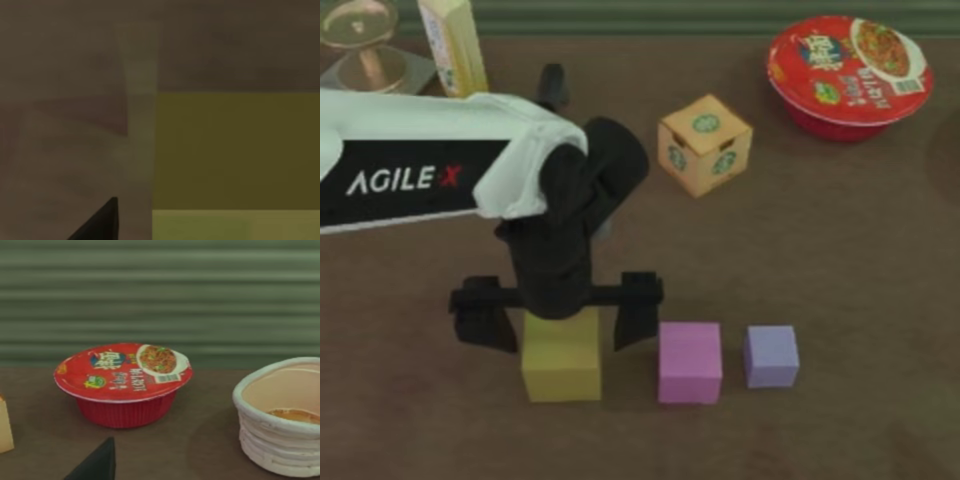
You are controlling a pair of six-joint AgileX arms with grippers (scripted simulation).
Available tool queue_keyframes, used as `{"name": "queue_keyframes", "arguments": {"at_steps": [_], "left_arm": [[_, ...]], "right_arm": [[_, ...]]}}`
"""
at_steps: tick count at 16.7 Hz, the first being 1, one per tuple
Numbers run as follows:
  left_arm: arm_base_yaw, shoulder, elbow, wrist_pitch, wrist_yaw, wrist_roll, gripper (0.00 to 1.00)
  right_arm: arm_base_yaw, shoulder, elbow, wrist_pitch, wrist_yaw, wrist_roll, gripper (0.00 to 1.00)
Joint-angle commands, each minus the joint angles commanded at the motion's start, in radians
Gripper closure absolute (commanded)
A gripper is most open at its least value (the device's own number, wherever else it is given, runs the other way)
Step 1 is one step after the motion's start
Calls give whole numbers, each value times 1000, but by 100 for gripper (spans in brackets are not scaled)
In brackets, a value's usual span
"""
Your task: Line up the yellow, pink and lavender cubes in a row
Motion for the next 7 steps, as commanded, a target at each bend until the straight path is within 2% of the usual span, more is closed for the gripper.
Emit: {"name": "queue_keyframes", "arguments": {"at_steps": [7], "left_arm": [[13, -79, 139, -221, 0, 0, 0]], "right_arm": [[0, 0, 0, 0, 0, 0, 0]]}}
